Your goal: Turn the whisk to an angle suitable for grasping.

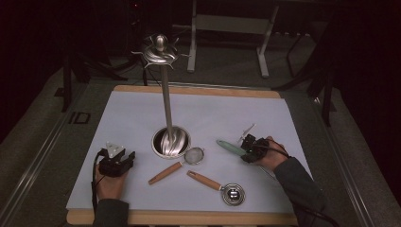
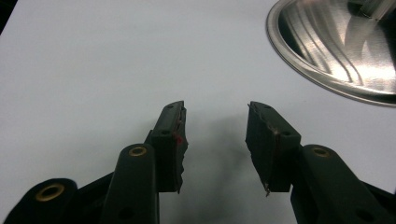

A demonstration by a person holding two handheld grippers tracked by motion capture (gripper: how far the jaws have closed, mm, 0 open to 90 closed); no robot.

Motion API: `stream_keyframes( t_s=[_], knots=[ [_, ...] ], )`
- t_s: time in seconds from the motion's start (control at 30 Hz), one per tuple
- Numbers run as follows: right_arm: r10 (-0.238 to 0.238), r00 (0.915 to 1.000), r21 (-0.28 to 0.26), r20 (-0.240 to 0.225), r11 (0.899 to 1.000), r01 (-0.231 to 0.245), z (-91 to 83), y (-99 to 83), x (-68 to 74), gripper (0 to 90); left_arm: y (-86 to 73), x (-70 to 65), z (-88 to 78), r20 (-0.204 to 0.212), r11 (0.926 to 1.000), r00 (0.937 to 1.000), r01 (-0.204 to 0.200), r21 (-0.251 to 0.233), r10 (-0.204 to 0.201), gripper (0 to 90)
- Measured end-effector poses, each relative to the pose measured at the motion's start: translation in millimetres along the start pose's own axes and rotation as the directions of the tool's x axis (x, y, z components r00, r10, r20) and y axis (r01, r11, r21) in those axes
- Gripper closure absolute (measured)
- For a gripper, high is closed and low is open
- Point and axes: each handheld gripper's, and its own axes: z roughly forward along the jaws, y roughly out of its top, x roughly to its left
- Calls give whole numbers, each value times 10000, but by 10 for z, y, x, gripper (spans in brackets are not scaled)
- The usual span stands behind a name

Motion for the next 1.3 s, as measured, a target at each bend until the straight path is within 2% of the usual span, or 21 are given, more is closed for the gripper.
stream_keyframes(
  t_s=[0.03, 0.07, 0.1, 0.13, 0.17, 0.2, 0.23, 0.27, 0.3, 0.37, 0.47, 0.53, 0.63, 0.73, 0.8, 0.83, 0.87, 0.9, 1.03, 1.17, 1.3],
  knots=[
    [0, 10000, 0, 0, 10000, 0, 0, 0, 0, 666, 0, 1, -1, 2, 10000, 10000, -7, 10, 7, 579],
    [43, 9991, 164, -433, 9999, -36, -4, 22, -52, 661, 0, 1, -1, 1, 10000, 10000, -7, 14, 7, 577],
    [43, 9991, 164, -433, 9999, -36, -4, 22, -52, 661, 0, 0, 0, -3, 10000, 10000, 2, 2, -2, 577],
    [-15, 9968, 380, -798, 9993, 46, 12, 43, -91, 654, 0, 0, 1, 2, 10000, 10000, -2, -9, 2, 576],
    [-15, 9968, 380, -798, 9993, 46, 12, 43, -91, 654, 0, -1, 1, 4, 10000, 10000, -11, -9, 11, 576],
    [-71, 9929, 640, -1184, 9978, 148, 34, 68, -130, 630, 0, -2, 1, -3, 10000, 10000, -9, -5, 9, 575],
    [-71, 9929, 640, -1184, 9978, 148, 34, 68, -130, 630, -1, -3, 2, -8, 10000, 10000, -9, -12, 9, 575],
    [16, 9874, 908, -1581, 9958, 130, 48, 104, -175, 621, -1, -3, 1, -12, 10000, 10000, -12, -14, 12, 574],
    [16, 9874, 908, -1581, 9958, 130, 48, 104, -175, 621, -1, -3, 1, -12, 10000, 10000, -12, -14, 12, 574],
    [22, 9824, 1335, -1870, 9908, 232, 62, 171, -214, 622, -1, -3, 0, -10, 10000, 10000, -9, -13, 9, 573],
    [-23, 9829, 1469, -1843, 9887, 298, 72, 214, -228, 631, 0, -2, 1, 2, 10000, 10000, -12, -5, 12, 573],
    [-51, 9845, 1600, -1753, 9866, 336, 85, 240, -236, 675, 0, -3, 2, 10, 10000, 10000, -19, -4, 19, 573],
    [169, 9875, 1859, -1565, 9825, 127, 84, 270, -216, 691, 2, -1, 5, 17, 10000, 10000, -20, 22, 20, 573],
    [202, 9881, 1852, -1527, 9827, 85, 81, 271, -211, 693, 2, 0, 6, 13, 10000, 10000, 3, 38, -3, 572],
    [383, 9875, 1715, -1526, 9851, -117, 71, 254, -229, 694, 1, 0, 5, 18, 10000, 10000, 1, 27, -1, 573],
    [599, 9850, 1470, -1621, 9885, -359, 55, 223, -256, 695, 1, 0, 4, 14, 10000, 10000, -1, 23, 1, 572],
    [599, 9850, 1470, -1621, 9885, -359, 55, 223, -256, 695, 1, 0, 4, 14, 10000, 10000, -4, 21, 4, 572],
    [801, 9822, 1200, -1697, 9909, -601, 28, 189, -284, 695, 1, 0, 4, 13, 10000, 10000, -5, 18, 5, 572],
    [1074, 9765, 763, -1870, 9926, -945, -25, 147, -309, 694, 0, 0, 1, -8, 10000, 10000, -1, 9, 1, 572],
    [1187, 9741, 199, -1926, 9929, -1171, -95, 104, -306, 694, 0, 0, 1, -1, 10000, 10000, -3, 5, 3, 572],
    [1140, 9761, -493, -1851, 9909, -1251, -193, 48, -292, 694, 0, -1, 1, -2, 10000, 10000, -4, -6, 4, 572]
  ],
)
